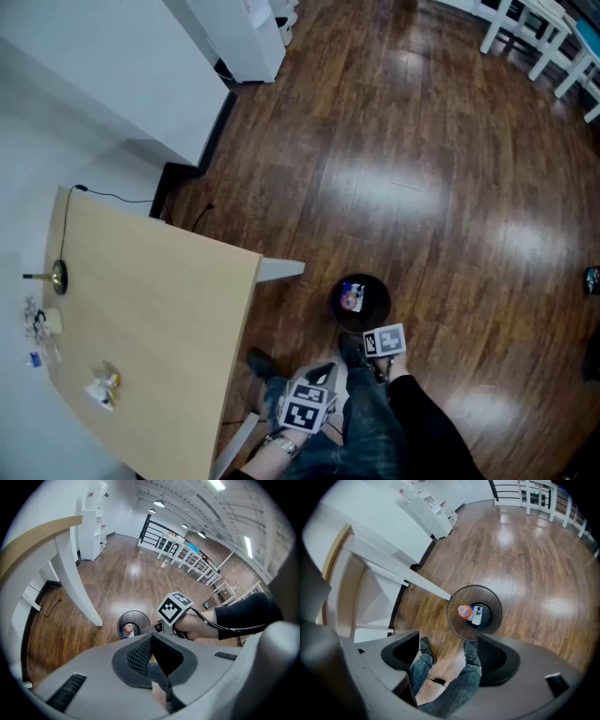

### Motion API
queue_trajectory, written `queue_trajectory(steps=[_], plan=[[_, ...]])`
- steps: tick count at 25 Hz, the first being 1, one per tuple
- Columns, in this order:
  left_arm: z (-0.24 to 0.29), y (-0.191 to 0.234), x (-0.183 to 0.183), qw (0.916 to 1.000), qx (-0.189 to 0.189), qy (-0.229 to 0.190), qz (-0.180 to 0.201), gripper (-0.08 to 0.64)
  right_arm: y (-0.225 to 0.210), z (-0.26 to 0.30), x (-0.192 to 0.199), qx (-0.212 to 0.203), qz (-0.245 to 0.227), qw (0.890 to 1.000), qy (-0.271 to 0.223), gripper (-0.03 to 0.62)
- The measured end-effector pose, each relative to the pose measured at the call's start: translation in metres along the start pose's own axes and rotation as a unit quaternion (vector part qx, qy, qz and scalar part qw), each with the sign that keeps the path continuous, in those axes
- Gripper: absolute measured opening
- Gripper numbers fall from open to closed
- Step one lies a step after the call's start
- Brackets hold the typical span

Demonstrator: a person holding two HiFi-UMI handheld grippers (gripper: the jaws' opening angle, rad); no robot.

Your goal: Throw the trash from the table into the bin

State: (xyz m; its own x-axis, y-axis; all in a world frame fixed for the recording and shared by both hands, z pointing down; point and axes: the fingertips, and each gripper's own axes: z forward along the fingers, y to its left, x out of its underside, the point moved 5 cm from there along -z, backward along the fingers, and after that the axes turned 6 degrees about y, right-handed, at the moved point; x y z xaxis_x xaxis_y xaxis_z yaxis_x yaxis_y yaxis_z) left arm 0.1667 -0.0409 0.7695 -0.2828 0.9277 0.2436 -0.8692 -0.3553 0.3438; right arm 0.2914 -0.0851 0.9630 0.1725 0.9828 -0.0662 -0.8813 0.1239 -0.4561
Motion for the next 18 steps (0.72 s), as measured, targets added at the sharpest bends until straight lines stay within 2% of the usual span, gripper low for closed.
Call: queue_trajectory(steps=[5,14,18], plan=[[-0.012,-0.01,-0.006,0.9998,0.0,0.002,0.018,0.006,0.013,-0.049,0.013,-0.017,0.005,0.999,-0.038,0.388],[-0.075,-0.046,-0.027,0.9971,0.015,-0.015,0.073,0.006,0.091,-0.199,0.021,-0.035,-0.111,0.987,-0.111,0.388],[-0.115,-0.068,-0.032,0.9946,0.035,-0.036,0.091,0.005,0.115,-0.26,0.037,-0.05,-0.134,0.981,-0.132,0.388]])
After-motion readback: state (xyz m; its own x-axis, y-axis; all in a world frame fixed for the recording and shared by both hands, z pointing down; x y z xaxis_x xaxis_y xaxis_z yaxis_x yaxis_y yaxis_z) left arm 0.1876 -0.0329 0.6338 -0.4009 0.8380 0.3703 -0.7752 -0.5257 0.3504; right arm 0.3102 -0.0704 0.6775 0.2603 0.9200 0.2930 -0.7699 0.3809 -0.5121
